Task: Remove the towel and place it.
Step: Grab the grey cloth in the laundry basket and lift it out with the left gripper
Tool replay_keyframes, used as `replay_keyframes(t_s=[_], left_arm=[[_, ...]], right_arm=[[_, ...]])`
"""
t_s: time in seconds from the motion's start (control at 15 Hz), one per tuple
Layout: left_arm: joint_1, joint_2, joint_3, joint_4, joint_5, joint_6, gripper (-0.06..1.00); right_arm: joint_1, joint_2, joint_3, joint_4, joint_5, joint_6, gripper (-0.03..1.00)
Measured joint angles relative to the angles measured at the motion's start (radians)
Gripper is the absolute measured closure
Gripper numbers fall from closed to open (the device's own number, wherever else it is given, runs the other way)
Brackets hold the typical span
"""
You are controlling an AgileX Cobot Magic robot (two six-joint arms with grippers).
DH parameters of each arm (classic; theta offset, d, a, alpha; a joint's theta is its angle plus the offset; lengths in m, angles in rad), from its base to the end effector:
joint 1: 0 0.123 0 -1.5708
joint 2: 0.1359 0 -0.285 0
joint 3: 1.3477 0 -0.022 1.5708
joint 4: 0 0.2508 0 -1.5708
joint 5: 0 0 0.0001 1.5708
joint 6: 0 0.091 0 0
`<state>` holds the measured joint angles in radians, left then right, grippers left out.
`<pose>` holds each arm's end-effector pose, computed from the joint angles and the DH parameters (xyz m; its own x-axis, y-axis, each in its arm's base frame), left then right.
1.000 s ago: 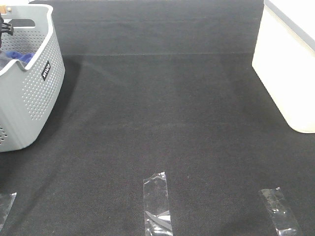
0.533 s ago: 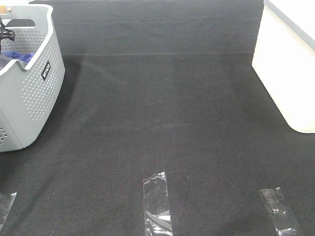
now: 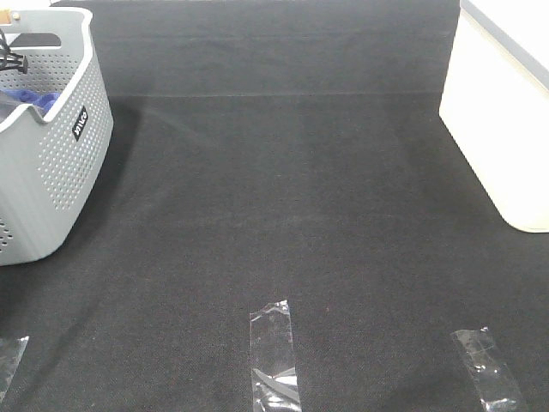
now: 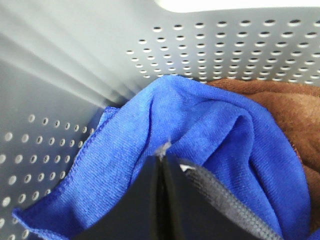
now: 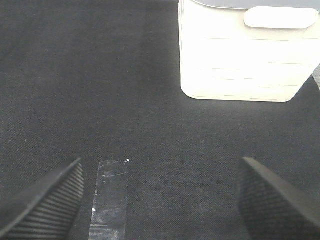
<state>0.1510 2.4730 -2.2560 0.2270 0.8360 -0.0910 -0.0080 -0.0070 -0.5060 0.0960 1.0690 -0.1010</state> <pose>0.5404 0.0976 0.1839 -0.8195 -0.0623 -0.5697 -0.1930 0.9660 0.1721 -0.0071 0.0077 0.2785 -0.4457 -0.0509 -0.8937 -0.0916 0.9957 -0.0111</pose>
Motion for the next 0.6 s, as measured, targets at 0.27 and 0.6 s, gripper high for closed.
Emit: replay_keyframes(t_s=[0.27,0.6], left_arm=[[0.000,-0.079,0.000,-0.002,0.008,0.025,0.94],[-0.014,-0.217,0.000,-0.071,0.046,0.140,0.94]], right_arm=[[0.000,0.000,0.000,0.000,0.000,0.000,0.19],[0.000,0.000,0.000,0.000,0.000,0.000,0.19]])
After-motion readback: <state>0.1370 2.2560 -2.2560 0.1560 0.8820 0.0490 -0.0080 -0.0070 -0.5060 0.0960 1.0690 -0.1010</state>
